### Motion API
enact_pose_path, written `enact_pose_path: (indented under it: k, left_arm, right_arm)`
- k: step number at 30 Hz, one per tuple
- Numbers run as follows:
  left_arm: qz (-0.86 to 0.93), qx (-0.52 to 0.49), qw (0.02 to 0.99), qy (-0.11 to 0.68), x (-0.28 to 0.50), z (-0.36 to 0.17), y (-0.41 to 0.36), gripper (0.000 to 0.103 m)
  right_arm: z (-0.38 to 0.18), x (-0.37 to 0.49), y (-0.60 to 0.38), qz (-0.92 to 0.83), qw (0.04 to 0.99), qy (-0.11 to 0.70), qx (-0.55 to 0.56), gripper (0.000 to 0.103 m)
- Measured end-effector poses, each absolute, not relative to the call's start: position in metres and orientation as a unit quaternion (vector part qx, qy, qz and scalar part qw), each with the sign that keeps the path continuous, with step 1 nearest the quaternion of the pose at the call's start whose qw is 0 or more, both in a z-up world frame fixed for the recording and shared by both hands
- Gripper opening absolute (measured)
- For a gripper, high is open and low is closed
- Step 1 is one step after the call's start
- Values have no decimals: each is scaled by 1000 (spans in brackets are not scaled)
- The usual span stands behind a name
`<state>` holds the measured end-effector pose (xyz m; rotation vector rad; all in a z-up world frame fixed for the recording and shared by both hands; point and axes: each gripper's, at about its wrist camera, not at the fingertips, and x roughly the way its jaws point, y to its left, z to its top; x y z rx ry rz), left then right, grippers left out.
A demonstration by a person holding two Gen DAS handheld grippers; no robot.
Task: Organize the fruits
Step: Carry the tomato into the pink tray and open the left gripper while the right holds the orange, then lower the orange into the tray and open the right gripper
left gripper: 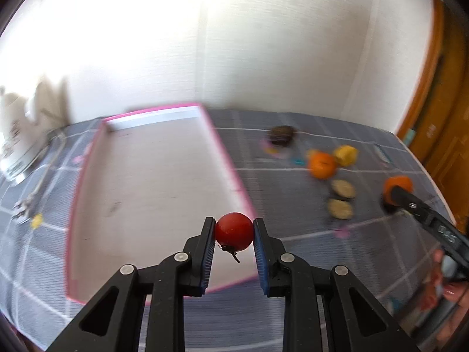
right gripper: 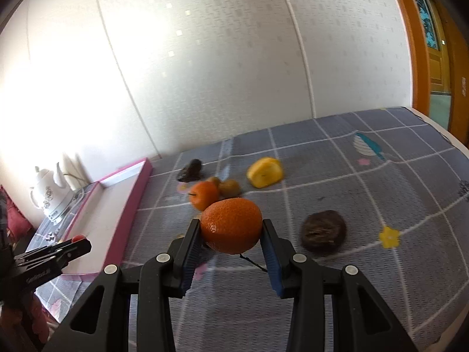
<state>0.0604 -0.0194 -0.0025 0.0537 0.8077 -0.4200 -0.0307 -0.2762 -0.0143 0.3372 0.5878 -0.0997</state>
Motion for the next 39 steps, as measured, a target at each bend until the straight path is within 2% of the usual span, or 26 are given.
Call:
enact_pose_path:
  k: [9,22,25,26,27,32,39]
  left_arm:
    - [-125,-13,899,419,77,-20,39,26]
    - [-73,22,903,422,64,-32,55,27]
    - [-80,-3,904,420,65,-29,66,49]
    - [-83,-16,906,415,64,-26,70,60]
    - [-80,-30,910,406,61,-22,76,65]
    - [-65,-78,922,374,56,-8,95,68]
    - [7,-113,931,347,53,-1,119,91]
  right_arm:
    - [-12,-23,-247,-10,945,285,157,41]
    - [-11,-9,-186,55,948,288,120,41]
    - [-13,-4,-174,70,948,291,112,41]
    - [-13,-3,-170,74,948,291,107,41]
    - [-13,-2,-166,78,948,291,104,41]
    - [-14,-1,-148,96,947,293,85,41]
    - [-17,6,-131,123,944,299,69,41]
